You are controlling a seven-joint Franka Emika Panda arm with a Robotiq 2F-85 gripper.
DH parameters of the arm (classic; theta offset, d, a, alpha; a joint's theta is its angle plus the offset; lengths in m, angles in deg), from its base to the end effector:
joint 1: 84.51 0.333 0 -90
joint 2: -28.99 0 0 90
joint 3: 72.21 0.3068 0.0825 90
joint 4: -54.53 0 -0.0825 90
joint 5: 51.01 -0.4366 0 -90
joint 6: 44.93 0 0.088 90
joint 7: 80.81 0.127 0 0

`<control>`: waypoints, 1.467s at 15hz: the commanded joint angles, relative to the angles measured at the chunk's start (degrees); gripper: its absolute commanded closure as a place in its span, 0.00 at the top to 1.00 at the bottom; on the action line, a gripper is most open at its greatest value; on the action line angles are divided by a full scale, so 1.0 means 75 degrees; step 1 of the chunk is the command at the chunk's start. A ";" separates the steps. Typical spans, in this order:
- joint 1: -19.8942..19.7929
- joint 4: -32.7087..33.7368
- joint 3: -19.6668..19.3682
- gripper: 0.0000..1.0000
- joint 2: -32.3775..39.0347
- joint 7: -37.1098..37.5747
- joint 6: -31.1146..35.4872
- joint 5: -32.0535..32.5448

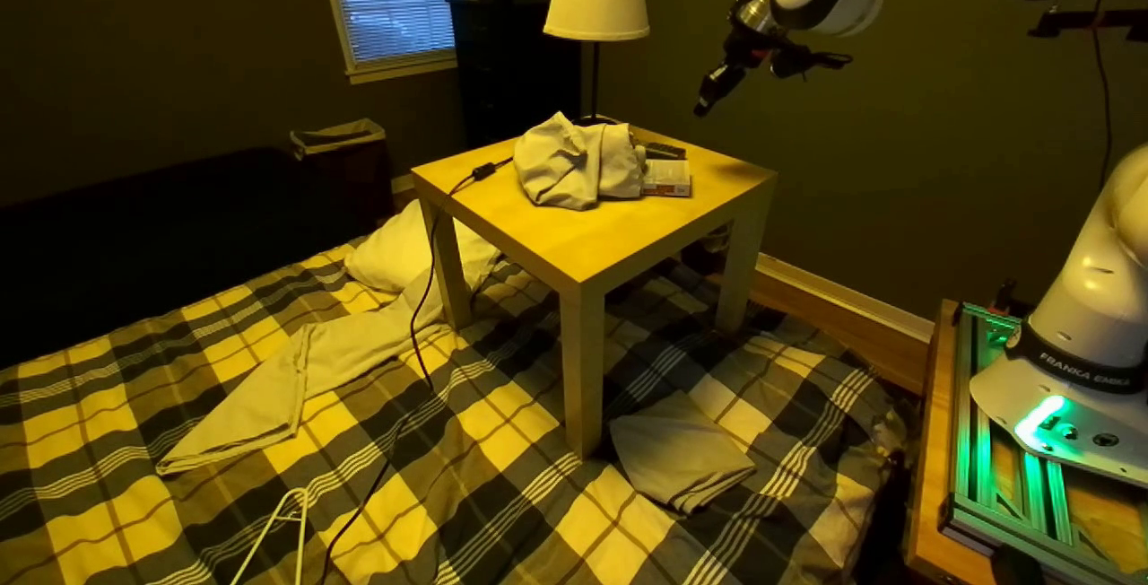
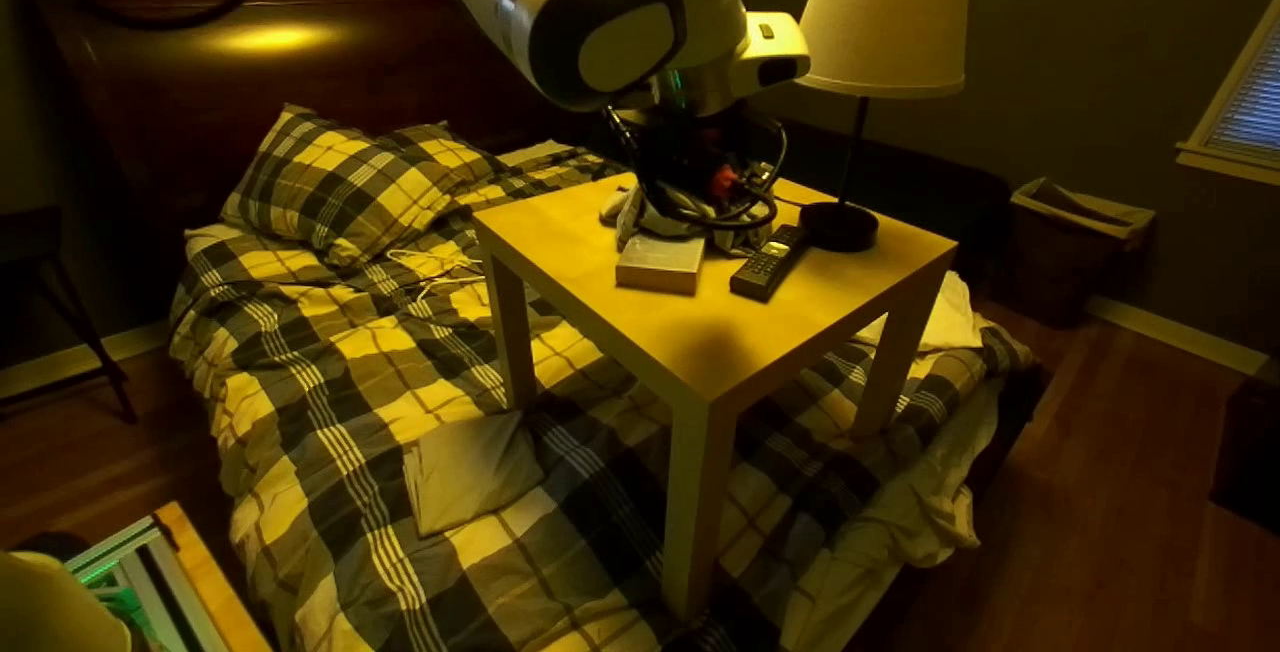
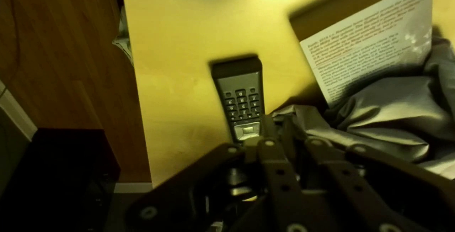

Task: Press a button on the remote controller

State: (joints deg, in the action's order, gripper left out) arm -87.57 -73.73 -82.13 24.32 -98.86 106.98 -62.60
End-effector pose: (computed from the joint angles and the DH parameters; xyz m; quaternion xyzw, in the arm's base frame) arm 0.5878 -0.1398 0.4015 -0.9668 0.0335 -0.2534 0.0072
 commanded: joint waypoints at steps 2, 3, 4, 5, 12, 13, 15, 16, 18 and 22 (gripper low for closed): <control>0.0003 0.0378 0.0195 0.00 0.0626 -0.0359 0.0582 -0.0651; -0.0018 0.0446 0.0255 0.00 0.0743 -0.0309 0.0676 -0.0666; -0.0045 0.0534 0.0308 0.00 0.0857 -0.0250 0.0727 -0.0644; 0.0051 0.0617 0.0226 0.00 0.0969 -0.0285 0.0758 -0.0674; -0.0325 0.1340 0.0504 0.00 0.1733 0.0058 0.0548 -0.0465; -0.0368 0.1413 0.0531 0.00 0.1818 0.0106 0.0548 -0.0422; -0.0441 0.1526 0.0583 0.00 0.1970 0.0166 0.0505 -0.0376; -0.0473 0.1571 0.0608 0.00 0.2034 0.0191 0.0518 -0.0359; -0.0538 0.1640 0.0663 0.00 0.2142 0.0228 0.0507 -0.0343; -0.0595 0.1719 0.0696 0.00 0.2305 0.0400 0.0492 -0.0212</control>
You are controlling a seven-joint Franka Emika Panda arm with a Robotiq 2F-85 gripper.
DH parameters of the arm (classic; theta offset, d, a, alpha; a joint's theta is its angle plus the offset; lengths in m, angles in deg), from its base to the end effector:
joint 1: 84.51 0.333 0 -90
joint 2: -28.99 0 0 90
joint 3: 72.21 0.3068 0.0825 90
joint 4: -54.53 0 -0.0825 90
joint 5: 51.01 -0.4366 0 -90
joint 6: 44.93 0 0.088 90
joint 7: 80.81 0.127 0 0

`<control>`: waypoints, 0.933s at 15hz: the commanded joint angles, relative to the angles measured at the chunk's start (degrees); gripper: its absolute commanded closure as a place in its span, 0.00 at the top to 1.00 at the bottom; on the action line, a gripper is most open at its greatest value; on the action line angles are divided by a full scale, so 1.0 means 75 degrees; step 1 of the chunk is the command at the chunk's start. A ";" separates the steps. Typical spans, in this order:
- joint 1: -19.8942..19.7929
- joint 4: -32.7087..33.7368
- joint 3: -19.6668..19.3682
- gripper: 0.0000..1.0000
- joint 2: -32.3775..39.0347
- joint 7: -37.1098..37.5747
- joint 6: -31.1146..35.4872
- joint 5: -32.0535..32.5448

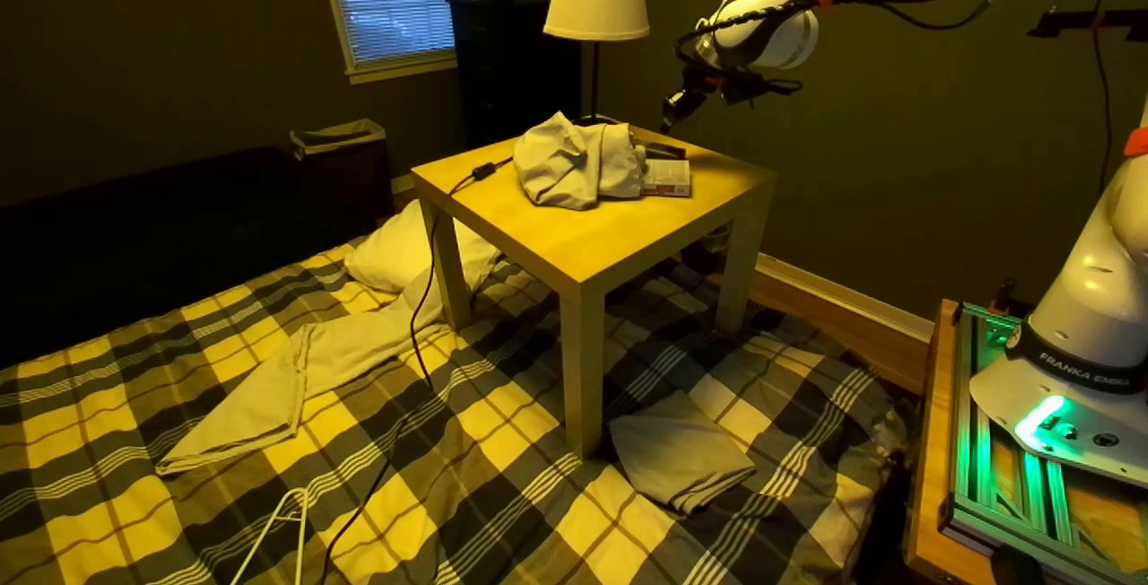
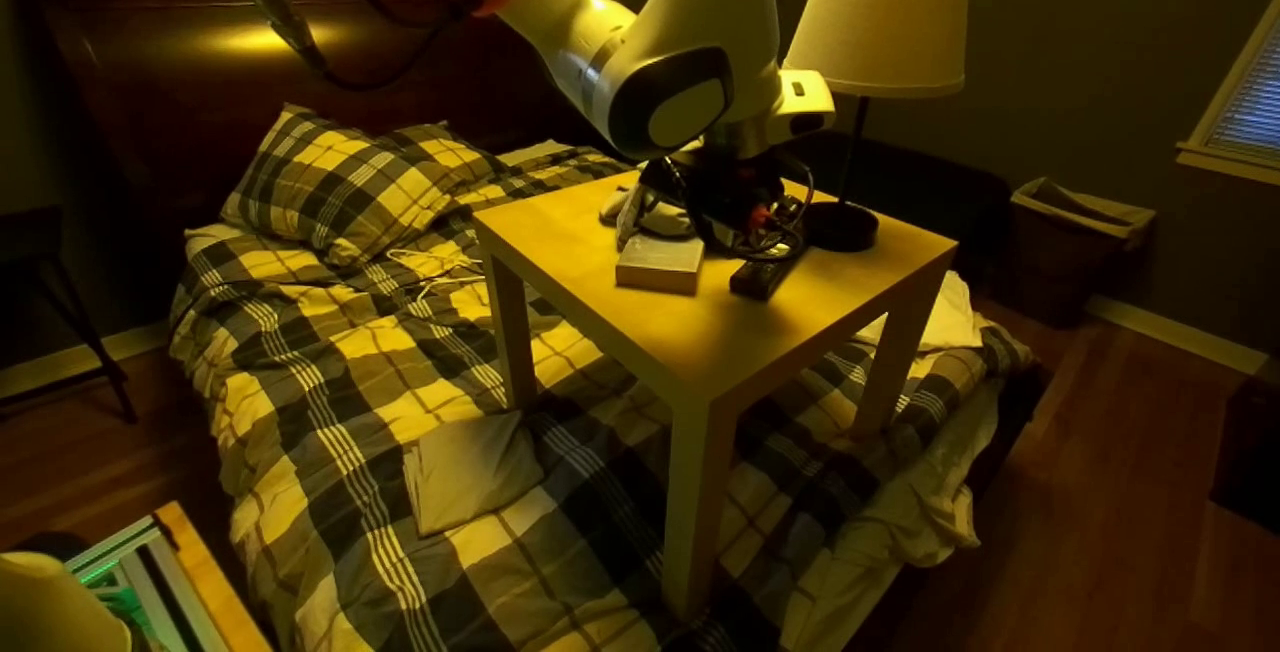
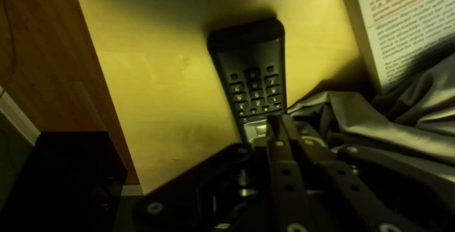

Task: Press a button on the remote controller

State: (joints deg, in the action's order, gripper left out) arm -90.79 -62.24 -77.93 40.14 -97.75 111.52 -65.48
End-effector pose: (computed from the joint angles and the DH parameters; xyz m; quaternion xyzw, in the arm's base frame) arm 0.6568 -0.1457 0.3453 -0.9654 0.0546 -0.2550 0.0046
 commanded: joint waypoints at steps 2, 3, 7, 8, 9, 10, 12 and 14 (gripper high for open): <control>-0.0188 0.0197 0.0141 0.00 0.0256 0.0285 -0.0107 0.0217; -0.0198 0.0205 0.0141 0.00 0.0282 0.0296 -0.0108 0.0232; -0.0241 0.0258 0.0152 0.00 0.0389 0.0345 -0.0096 0.0261; -0.0253 0.0277 0.0158 0.00 0.0421 0.0349 -0.0098 0.0256; -0.0262 0.0289 0.0165 0.00 0.0448 0.0349 -0.0094 0.0251; -0.0266 0.0297 0.0167 0.00 0.0470 0.0352 -0.0083 0.0264; -0.0284 0.0316 0.0190 0.00 0.0507 0.0349 -0.0090 0.0253; -0.0290 0.0315 0.0204 0.00 0.0530 0.0355 -0.0093 0.0269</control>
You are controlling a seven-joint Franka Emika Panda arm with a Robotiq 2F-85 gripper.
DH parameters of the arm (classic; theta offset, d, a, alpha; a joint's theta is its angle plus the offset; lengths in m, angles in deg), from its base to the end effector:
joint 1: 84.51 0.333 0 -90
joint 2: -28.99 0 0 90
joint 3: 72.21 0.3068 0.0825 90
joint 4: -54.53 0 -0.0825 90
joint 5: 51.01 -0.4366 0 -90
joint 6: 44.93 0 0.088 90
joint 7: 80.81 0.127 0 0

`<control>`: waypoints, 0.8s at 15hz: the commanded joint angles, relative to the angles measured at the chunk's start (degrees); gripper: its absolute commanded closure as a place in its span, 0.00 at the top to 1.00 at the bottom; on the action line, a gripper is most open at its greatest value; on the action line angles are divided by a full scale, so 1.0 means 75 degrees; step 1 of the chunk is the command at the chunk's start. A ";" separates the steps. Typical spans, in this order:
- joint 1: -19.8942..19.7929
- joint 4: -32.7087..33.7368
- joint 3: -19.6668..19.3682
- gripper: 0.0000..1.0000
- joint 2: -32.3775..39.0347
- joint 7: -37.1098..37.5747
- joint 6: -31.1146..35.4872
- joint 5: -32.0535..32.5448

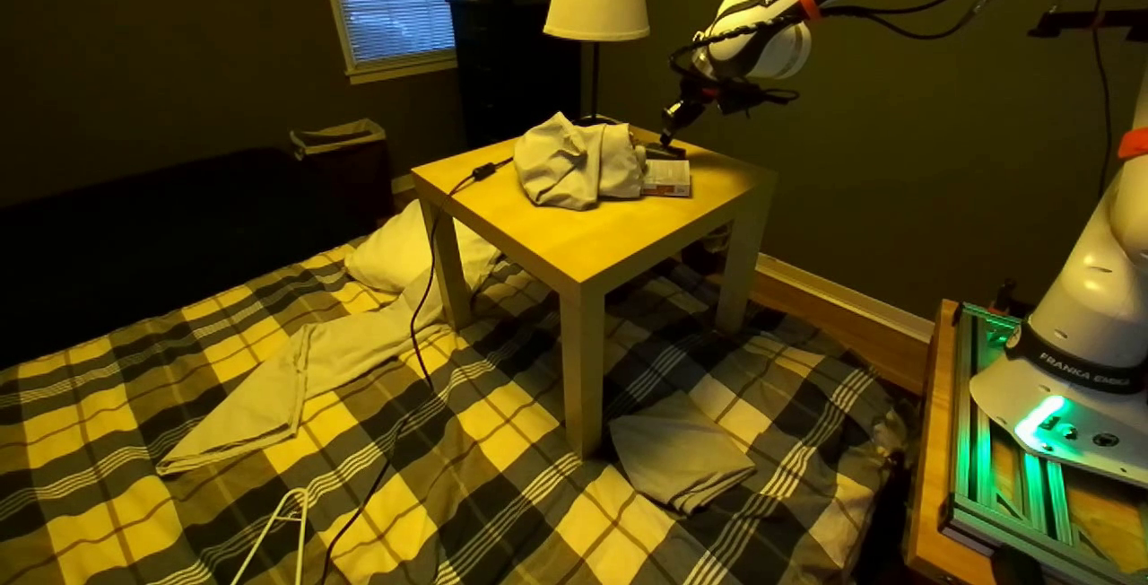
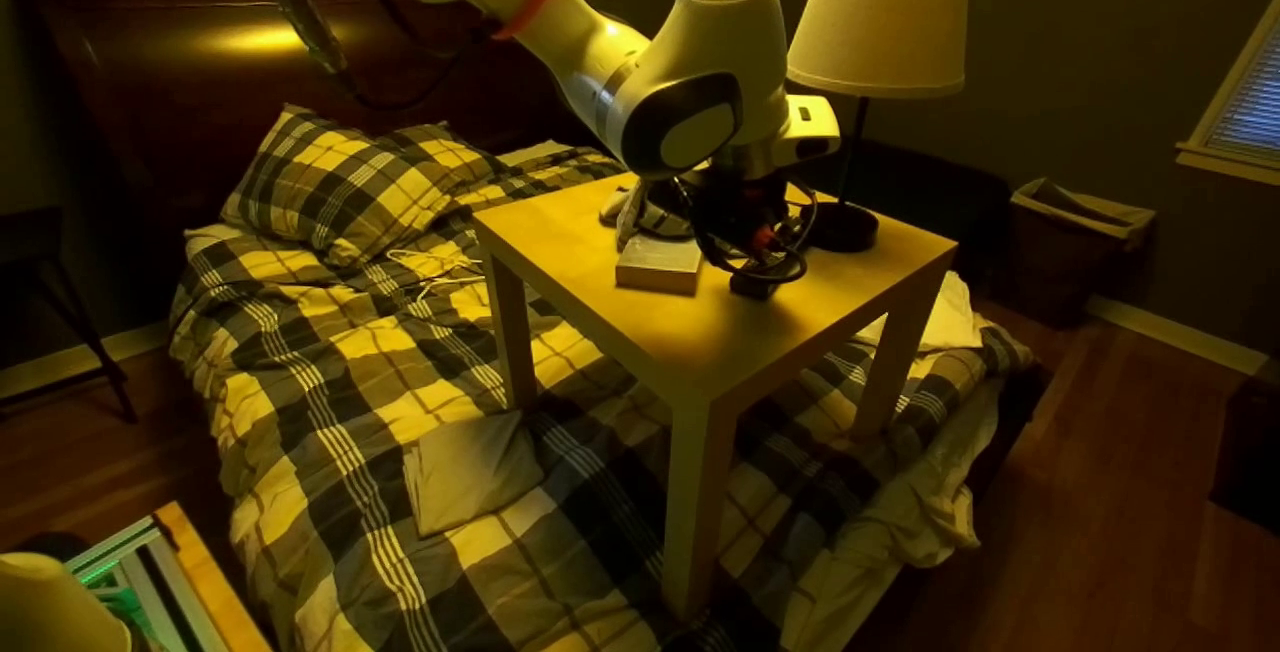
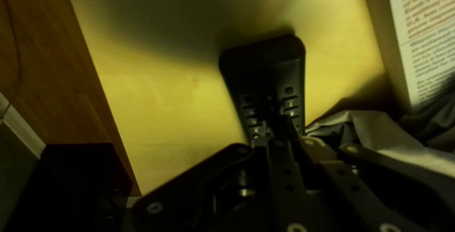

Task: Press a button on the remote controller

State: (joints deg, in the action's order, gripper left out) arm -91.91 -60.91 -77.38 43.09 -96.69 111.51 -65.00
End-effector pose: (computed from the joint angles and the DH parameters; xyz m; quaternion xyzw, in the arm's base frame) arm 0.6619 -0.1533 0.3228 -0.9684 0.0654 -0.2407 0.0041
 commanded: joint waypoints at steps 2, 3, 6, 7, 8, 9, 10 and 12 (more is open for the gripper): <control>-0.0148 0.0135 0.0151 0.00 0.0153 0.0211 -0.0108 0.0208; -0.0144 0.0134 0.0152 0.00 0.0171 0.0218 -0.0102 0.0224; -0.0129 0.0138 0.0154 0.00 0.0200 0.0245 -0.0093 0.0278; -0.0131 0.0144 0.0156 0.00 0.0210 0.0248 -0.0110 0.0291; -0.0131 0.0146 0.0153 0.00 0.0226 0.0252 -0.0121 0.0320; -0.0130 0.0146 0.0147 0.00 0.0241 0.0265 -0.0121 0.0350; -0.0136 0.0152 0.0149 0.00 0.0268 0.0259 -0.0152 0.0369; -0.0134 0.0158 0.0136 0.00 0.0335 0.0270 -0.0213 0.0441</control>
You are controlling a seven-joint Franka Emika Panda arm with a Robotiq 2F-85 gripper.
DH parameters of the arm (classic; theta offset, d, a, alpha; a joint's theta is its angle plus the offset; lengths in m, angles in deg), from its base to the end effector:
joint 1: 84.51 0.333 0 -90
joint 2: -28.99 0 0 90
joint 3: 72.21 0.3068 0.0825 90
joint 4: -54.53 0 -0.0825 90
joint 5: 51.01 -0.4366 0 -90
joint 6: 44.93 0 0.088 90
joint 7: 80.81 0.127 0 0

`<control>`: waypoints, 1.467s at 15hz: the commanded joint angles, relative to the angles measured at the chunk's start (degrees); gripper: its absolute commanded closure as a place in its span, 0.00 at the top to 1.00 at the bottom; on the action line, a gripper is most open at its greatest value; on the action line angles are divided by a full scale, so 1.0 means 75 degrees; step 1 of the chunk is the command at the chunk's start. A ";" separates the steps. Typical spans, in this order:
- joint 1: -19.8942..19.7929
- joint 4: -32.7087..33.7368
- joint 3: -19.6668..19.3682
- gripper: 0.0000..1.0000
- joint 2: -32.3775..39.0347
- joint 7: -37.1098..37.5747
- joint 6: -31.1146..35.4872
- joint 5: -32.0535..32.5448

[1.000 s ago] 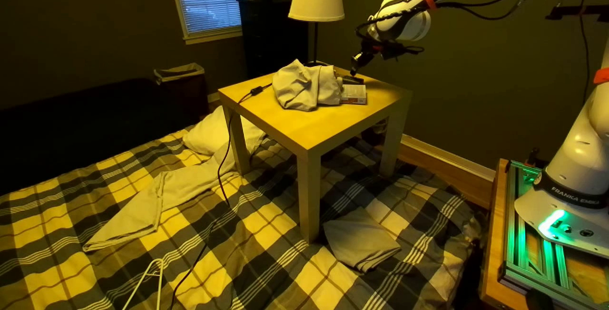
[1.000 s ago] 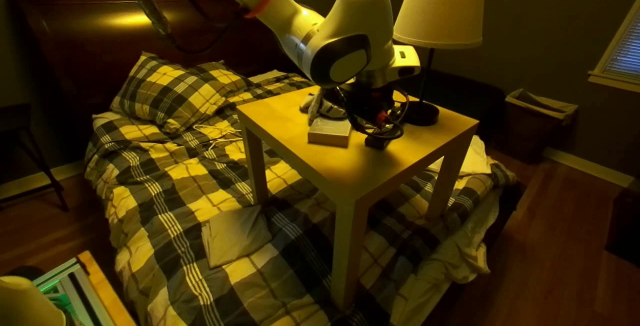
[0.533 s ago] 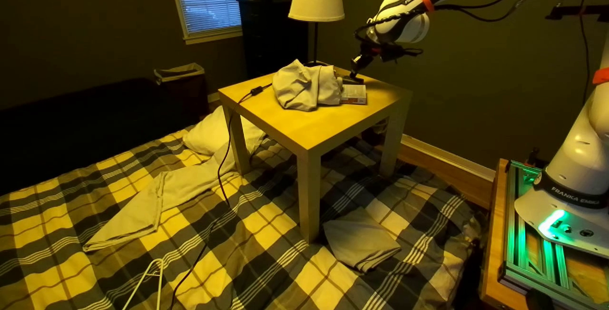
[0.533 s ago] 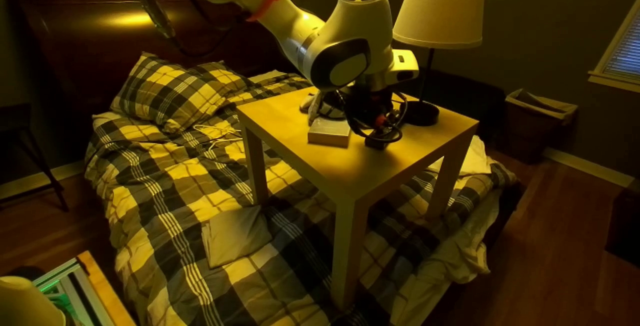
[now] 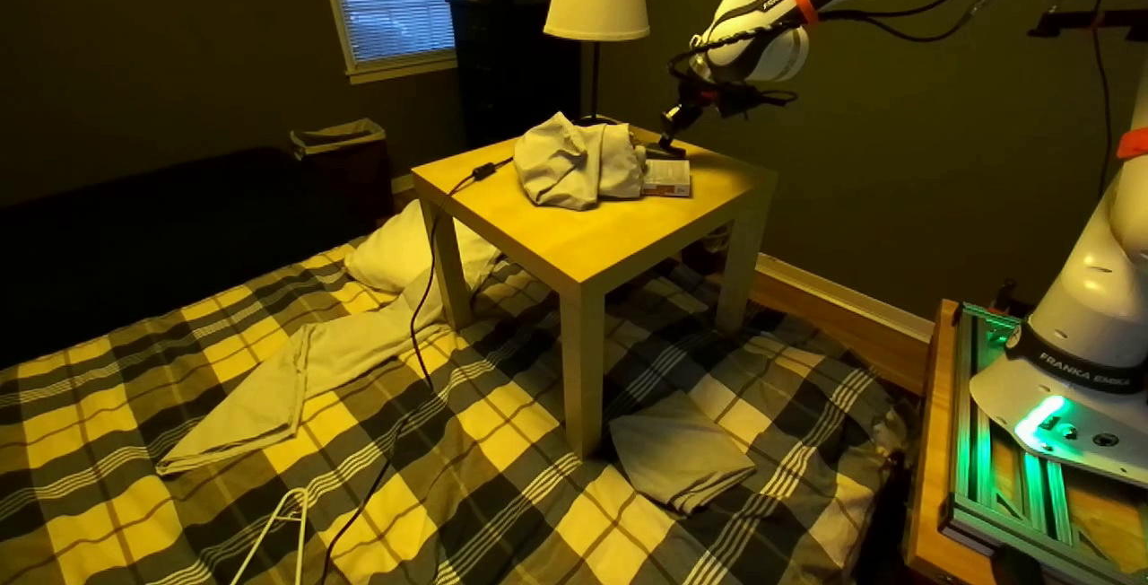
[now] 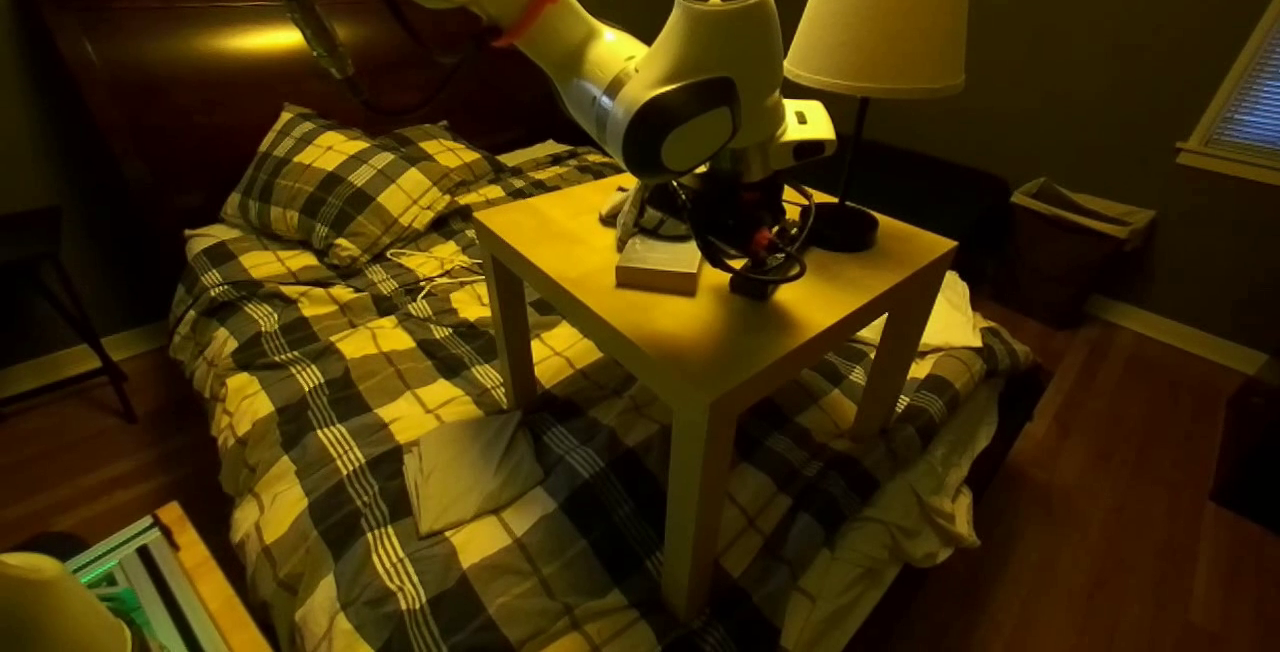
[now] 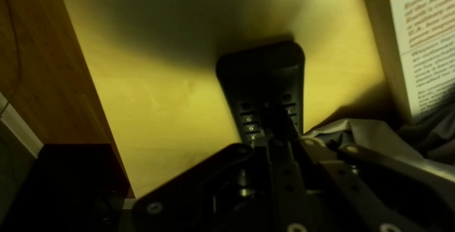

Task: Press a button on the remote controller

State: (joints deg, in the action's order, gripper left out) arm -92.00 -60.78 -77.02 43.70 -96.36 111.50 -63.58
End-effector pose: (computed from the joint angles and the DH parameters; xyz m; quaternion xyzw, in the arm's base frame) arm 0.6633 -0.1497 0.3168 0.9704 -0.0564 0.2350 0.0010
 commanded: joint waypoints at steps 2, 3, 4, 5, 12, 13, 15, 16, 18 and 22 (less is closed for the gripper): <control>-0.0111 0.0162 0.0061 0.00 0.0352 0.0282 -0.0313 0.0385; -0.0114 0.0195 0.0056 0.00 0.0412 0.0310 -0.0391 0.0432; -0.0125 0.0235 0.0064 0.00 0.0455 0.0303 -0.0510 0.0470; -0.0113 0.0277 0.0040 0.00 0.0490 0.0331 -0.0672 0.0577; -0.0157 0.0550 0.0029 0.00 0.0473 0.0431 -0.0986 0.0720; -0.0188 0.0562 0.0041 0.00 0.0364 0.0414 -0.1010 0.0656; -0.0231 0.0532 0.0017 0.00 0.0165 0.0437 -0.1002 0.0640; -0.0264 0.0496 0.0004 0.00 0.0039 0.0444 -0.1019 0.0628; -0.0328 0.0459 -0.0007 0.00 -0.0088 0.0446 -0.1081 0.0609; -0.0389 0.0380 0.0005 0.00 -0.0398 0.0413 -0.1374 0.0569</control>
State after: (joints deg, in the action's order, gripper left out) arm -94.50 -56.86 -77.24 43.37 -94.11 104.79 -59.25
